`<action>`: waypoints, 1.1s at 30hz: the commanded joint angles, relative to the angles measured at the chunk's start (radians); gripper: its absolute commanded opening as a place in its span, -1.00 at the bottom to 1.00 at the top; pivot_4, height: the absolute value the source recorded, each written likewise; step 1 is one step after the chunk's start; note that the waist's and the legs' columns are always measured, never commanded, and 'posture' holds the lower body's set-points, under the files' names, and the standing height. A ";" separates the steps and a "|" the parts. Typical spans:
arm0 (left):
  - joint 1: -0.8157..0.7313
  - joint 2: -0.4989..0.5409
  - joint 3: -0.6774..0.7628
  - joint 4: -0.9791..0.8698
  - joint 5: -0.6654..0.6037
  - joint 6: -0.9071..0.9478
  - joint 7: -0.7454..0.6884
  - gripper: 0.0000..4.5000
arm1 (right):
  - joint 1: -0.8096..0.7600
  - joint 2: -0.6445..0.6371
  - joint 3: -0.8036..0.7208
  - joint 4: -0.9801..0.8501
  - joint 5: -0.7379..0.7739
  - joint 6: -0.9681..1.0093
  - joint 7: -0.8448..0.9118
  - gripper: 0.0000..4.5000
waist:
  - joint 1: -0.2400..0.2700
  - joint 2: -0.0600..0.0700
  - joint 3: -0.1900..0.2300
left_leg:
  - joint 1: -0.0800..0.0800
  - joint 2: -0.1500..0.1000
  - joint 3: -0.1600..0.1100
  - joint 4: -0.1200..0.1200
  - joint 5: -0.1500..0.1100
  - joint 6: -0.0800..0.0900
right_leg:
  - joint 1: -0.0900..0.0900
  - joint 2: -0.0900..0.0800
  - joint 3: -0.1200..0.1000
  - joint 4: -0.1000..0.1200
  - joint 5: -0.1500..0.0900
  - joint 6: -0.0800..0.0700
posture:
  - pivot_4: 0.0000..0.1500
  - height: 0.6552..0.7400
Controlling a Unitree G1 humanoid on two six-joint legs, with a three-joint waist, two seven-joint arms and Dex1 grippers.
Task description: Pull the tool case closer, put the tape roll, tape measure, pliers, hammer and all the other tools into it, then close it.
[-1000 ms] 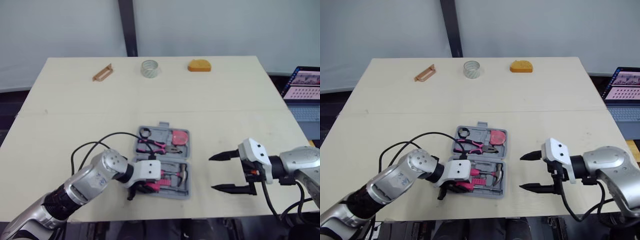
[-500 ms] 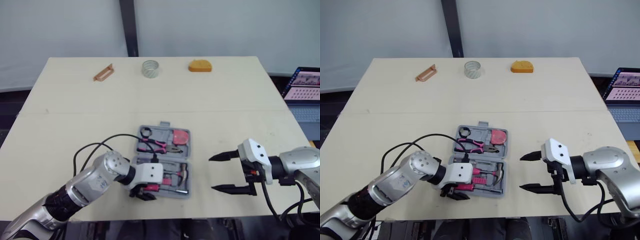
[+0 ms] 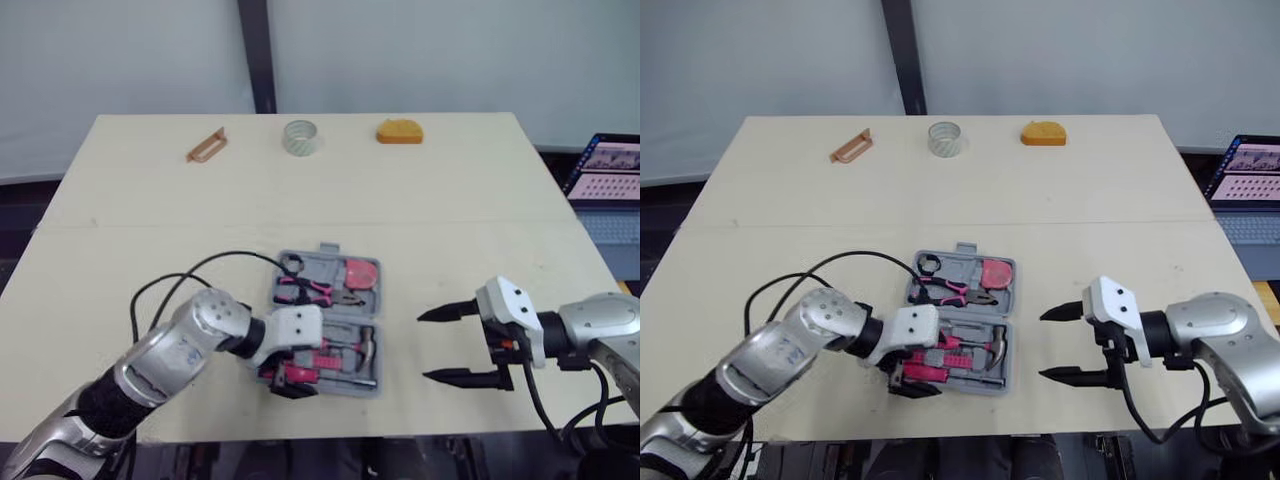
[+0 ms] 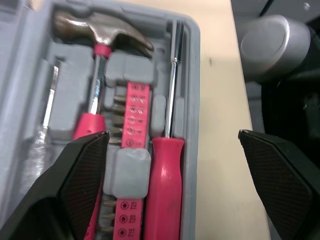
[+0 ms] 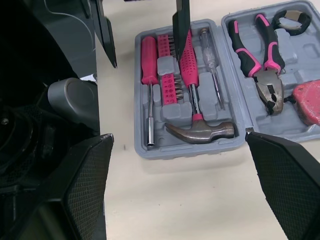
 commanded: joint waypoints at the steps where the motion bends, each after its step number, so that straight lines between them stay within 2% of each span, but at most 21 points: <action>1: 0.065 -0.030 0.136 0.023 -0.098 -0.135 -0.017 0.97 | -0.014 -0.003 -0.013 -0.010 0.017 -0.005 0.005 1.00 | -0.002 0.000 0.000 | 0.000 0.000 0.000 0.000 0.000 0.000 | 0.000 0.000 0.000 0.000 0.000 0.000 | 1.00 1.00; 4: 0.130 -0.088 0.237 0.107 -0.150 -0.252 -0.004 0.97 | -0.021 0.003 -0.006 -0.008 0.016 -0.004 0.000 1.00 | -0.002 0.000 0.000 | -0.001 0.000 -0.001 0.001 0.000 0.000 | 0.000 0.000 0.000 0.000 0.000 0.000 | 1.00 1.00; 5: 0.153 -0.086 0.243 0.136 -0.144 -0.301 -0.013 0.75 | -0.022 0.005 -0.003 -0.008 0.015 -0.004 -0.002 1.00 | -0.003 0.000 0.000 | -0.001 0.000 -0.001 0.001 0.000 0.000 | 0.000 0.000 0.000 0.000 0.000 0.000 | 1.00 1.00; 6: 0.183 -0.076 0.242 0.165 -0.134 -0.355 -0.029 0.64 | -0.024 0.007 0.000 -0.008 0.013 -0.005 -0.004 1.00 | -0.003 0.000 0.000 | -0.001 0.000 -0.001 0.001 0.000 0.000 | 0.000 0.000 0.000 0.000 0.000 0.000 | 1.00 1.00; 10: 0.270 -0.055 0.228 0.234 -0.113 -0.481 -0.061 -0.31 | -0.030 0.012 0.006 -0.004 0.010 -0.006 -0.009 1.00 | -0.004 0.000 0.000 | 0.000 0.000 -0.001 0.000 0.000 0.000 | 0.000 0.000 0.000 -0.001 0.000 0.000 | 1.00 1.00; 14: 0.301 -0.051 0.201 0.290 -0.072 -0.564 -0.063 -0.99 | -0.034 0.015 0.007 0.001 0.006 -0.008 -0.009 1.00 | -0.001 0.000 0.000 | -0.001 0.000 -0.001 0.001 0.000 0.000 | 0.000 0.000 0.000 -0.001 0.000 0.000 | 1.00 1.00; 27: 0.331 -0.043 0.169 0.348 -0.016 -0.641 -0.064 -0.99 | -0.025 0.006 -0.001 0.006 0.004 -0.013 -0.001 1.00 | -0.004 0.000 0.000 | -0.001 0.000 -0.001 0.001 0.000 0.000 | 0.000 0.000 0.000 0.000 0.000 0.000 | 1.00 1.00; 33: 0.329 -0.066 0.180 0.335 -0.050 -0.621 -0.064 -0.99 | -0.023 0.002 -0.005 0.012 0.004 -0.017 0.007 1.00 | -0.003 0.000 0.000 | -0.001 0.000 -0.001 0.001 0.000 0.000 | 0.000 0.000 0.000 0.000 0.000 0.000 | 1.00 1.00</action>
